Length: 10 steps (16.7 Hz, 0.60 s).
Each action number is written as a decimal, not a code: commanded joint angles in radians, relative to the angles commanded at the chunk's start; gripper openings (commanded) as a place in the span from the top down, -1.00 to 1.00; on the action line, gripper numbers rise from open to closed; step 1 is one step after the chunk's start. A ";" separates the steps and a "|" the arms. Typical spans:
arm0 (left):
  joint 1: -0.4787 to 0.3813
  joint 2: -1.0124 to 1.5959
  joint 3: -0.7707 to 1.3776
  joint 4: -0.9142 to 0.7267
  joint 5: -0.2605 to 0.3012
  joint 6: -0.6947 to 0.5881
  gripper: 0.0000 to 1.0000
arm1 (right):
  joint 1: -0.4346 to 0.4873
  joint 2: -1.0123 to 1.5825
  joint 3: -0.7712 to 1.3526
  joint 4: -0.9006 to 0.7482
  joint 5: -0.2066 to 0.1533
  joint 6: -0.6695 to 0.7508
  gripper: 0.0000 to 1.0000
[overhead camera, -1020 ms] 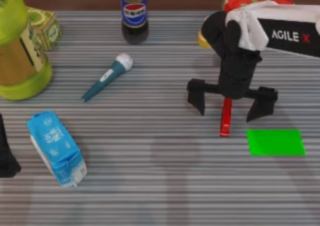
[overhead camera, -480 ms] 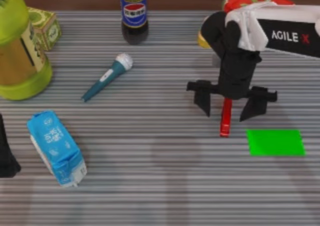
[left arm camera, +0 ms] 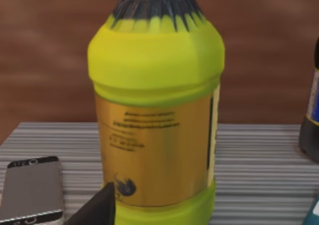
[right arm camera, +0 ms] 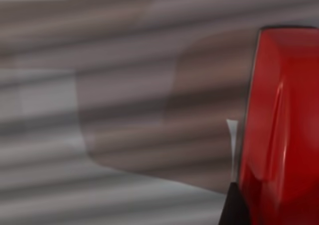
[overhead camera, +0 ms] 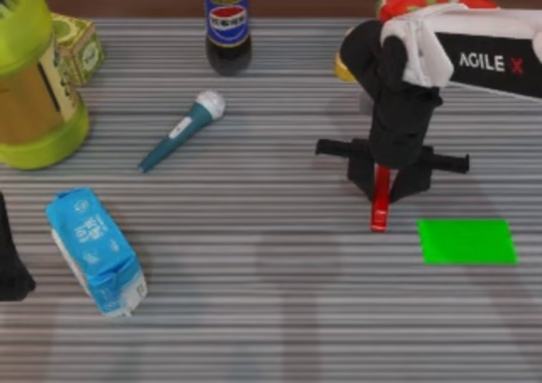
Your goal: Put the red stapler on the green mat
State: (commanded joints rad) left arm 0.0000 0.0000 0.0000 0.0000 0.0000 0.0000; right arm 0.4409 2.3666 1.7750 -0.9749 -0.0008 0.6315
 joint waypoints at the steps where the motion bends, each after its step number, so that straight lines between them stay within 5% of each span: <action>1: 0.000 0.000 0.000 0.000 0.000 0.000 -1.00 | 0.000 0.000 0.000 0.000 0.000 0.000 1.00; 10: 0.000 0.000 0.000 0.000 0.000 0.000 -1.00 | -0.001 -0.004 0.016 -0.017 0.000 0.000 1.00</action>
State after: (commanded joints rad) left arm 0.0000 0.0000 0.0000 0.0000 0.0000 0.0000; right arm 0.4395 2.3630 1.7908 -0.9917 -0.0009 0.6319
